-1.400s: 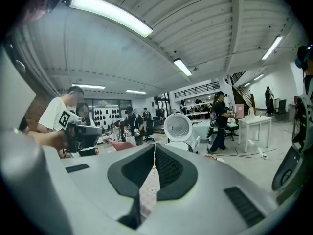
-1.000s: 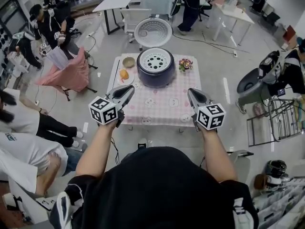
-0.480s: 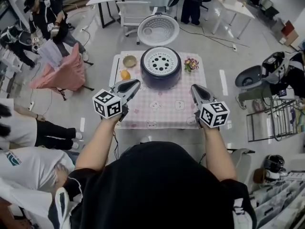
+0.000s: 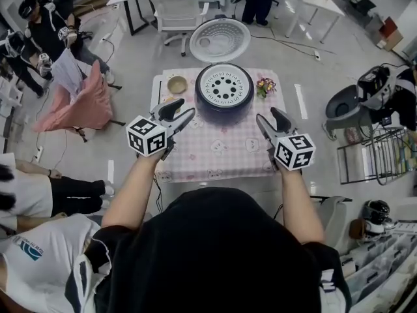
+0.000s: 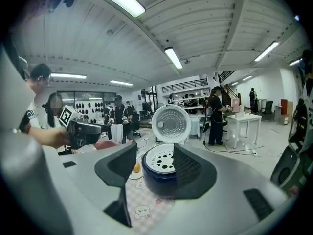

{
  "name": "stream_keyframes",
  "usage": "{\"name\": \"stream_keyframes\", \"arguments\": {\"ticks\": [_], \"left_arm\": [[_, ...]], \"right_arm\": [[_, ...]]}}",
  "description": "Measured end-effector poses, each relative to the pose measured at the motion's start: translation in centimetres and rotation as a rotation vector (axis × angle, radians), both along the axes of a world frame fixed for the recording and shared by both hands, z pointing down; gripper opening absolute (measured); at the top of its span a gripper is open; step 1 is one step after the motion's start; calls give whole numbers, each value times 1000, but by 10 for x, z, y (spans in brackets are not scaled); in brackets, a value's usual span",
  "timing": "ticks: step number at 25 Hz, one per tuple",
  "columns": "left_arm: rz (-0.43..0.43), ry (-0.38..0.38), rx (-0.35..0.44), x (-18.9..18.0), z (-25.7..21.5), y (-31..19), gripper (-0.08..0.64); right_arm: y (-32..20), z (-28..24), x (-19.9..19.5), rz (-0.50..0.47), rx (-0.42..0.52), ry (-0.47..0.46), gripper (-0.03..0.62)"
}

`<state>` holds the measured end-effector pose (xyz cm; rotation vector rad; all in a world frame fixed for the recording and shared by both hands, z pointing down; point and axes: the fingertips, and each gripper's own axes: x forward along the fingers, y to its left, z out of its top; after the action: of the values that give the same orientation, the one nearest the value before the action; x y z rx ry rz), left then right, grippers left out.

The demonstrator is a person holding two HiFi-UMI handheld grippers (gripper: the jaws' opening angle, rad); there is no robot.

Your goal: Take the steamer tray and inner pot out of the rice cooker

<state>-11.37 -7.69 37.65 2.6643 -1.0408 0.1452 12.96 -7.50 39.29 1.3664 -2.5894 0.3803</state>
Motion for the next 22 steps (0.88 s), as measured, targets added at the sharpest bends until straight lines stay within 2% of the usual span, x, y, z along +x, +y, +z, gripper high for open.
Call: {"name": "stream_keyframes", "arguments": {"ticks": [10,22], "left_arm": [[45,25,-25,-29,21,-41,216],[86,28,-60,-24,42,-56,216]], "right_arm": [[-28,14,-29,48,-28,24,252],[-43,33,-26,65,-77,46,253]]}}
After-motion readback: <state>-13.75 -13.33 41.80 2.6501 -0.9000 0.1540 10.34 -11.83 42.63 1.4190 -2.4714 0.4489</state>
